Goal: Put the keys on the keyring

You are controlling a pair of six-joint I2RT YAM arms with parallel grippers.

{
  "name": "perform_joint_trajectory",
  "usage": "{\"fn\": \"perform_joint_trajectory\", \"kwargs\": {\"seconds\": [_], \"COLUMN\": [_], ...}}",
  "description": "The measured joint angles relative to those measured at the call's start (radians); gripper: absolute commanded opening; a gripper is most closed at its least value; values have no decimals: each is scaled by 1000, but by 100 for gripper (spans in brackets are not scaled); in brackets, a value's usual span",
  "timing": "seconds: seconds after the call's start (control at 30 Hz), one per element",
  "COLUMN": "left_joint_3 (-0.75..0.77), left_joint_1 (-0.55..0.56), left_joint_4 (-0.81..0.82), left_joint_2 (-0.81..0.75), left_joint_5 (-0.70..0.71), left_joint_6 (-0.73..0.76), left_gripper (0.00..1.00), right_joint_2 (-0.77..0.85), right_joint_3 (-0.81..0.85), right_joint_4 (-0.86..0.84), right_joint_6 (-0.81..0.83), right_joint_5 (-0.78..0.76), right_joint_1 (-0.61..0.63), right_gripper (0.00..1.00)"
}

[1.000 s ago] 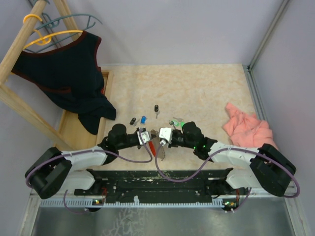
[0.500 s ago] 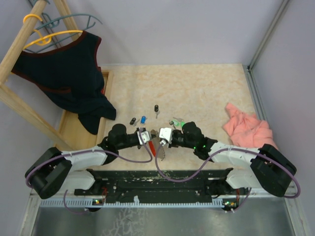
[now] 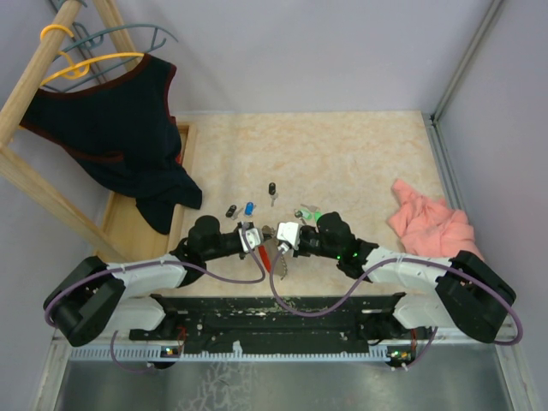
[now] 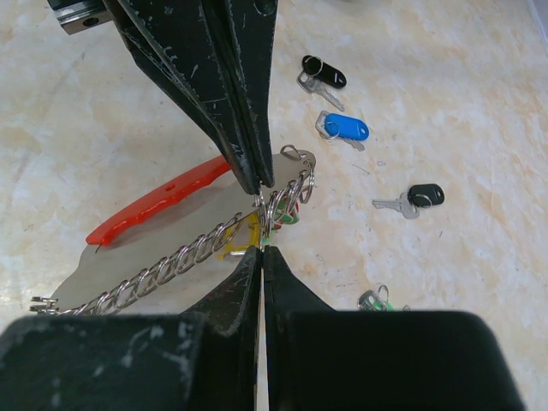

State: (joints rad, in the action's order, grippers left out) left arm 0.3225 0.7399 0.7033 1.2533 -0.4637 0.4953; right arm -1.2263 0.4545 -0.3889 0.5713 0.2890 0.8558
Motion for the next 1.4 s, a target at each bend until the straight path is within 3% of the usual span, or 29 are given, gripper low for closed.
{"fn": "perform_joint_trajectory", "kwargs": {"seconds": [1.4], "left_joint_3": [0], "left_joint_1": [0], "left_joint_4": [0], "left_joint_2": [3], "left_joint_5": [-5], "left_joint_6": [0], "left_gripper": [1], "right_joint_2": [0], "right_joint_3": [0], "right_joint_4": [-7], "right_joint_6": [-18], "right_joint_5": [1], "right_joint_1": [0], "right_gripper": [0]}}
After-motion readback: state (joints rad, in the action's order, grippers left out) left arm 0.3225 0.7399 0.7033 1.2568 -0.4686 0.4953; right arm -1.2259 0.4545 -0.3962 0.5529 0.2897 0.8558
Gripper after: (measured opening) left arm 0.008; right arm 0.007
